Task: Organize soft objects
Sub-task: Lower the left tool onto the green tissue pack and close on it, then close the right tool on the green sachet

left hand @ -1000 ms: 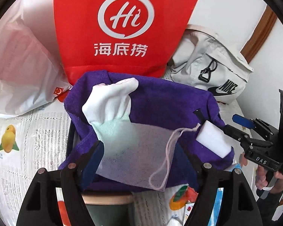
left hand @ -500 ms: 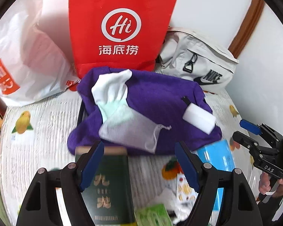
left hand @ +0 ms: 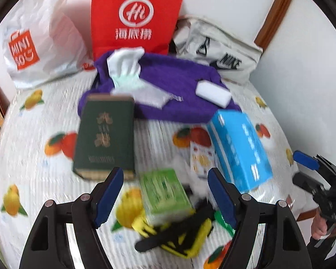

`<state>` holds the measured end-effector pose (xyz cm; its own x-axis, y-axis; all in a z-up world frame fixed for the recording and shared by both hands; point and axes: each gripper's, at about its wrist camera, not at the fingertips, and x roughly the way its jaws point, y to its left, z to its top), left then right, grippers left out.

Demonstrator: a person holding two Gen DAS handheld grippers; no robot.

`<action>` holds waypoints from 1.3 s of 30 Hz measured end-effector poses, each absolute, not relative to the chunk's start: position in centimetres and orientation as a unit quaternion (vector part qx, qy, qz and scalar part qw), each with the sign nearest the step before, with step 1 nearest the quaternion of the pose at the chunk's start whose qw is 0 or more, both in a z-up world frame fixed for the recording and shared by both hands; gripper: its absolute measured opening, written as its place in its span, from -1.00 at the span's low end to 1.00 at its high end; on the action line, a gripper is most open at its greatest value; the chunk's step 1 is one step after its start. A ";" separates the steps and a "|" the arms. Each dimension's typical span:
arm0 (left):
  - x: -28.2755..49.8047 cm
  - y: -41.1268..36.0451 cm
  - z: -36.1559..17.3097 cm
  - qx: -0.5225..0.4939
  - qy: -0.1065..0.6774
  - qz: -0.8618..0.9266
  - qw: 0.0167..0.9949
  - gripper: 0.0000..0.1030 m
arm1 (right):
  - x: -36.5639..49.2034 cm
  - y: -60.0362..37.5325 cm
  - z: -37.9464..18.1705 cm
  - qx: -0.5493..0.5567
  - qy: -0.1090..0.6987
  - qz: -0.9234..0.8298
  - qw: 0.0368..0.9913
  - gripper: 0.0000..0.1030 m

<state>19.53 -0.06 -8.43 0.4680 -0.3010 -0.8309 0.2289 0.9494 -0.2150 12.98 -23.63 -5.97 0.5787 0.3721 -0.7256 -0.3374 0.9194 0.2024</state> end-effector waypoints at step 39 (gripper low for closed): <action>12.6 4.6 -11.6 -0.037 0.469 -0.088 0.878 0.02 | 7.4 -16.9 -17.2 -0.076 0.451 0.170 0.873 0.01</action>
<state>12.57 4.59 -11.60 0.5454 -0.1890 -0.8166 0.1201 0.9818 -0.1470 7.38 -16.94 -17.23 0.5355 0.2275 -0.8133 -0.3646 0.9309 0.0203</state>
